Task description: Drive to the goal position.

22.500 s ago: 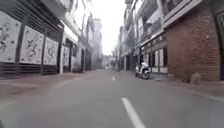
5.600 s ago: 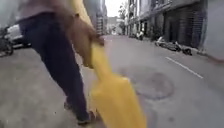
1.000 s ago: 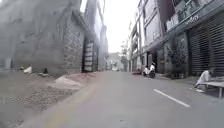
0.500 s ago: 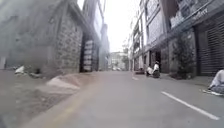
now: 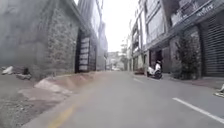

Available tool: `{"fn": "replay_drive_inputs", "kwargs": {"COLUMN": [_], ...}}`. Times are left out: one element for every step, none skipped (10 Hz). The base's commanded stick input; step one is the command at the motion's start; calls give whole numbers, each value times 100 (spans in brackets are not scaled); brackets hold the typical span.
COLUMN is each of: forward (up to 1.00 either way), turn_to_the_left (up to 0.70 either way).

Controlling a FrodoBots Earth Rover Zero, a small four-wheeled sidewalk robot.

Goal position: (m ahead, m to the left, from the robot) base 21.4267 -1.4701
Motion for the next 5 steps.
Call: {"fn": "replay_drive_inputs", "kwargs": {"forward": [100, 100, 100, 100, 100], "turn_to_the_left": [-2, 6, 6, 6, 6]}}
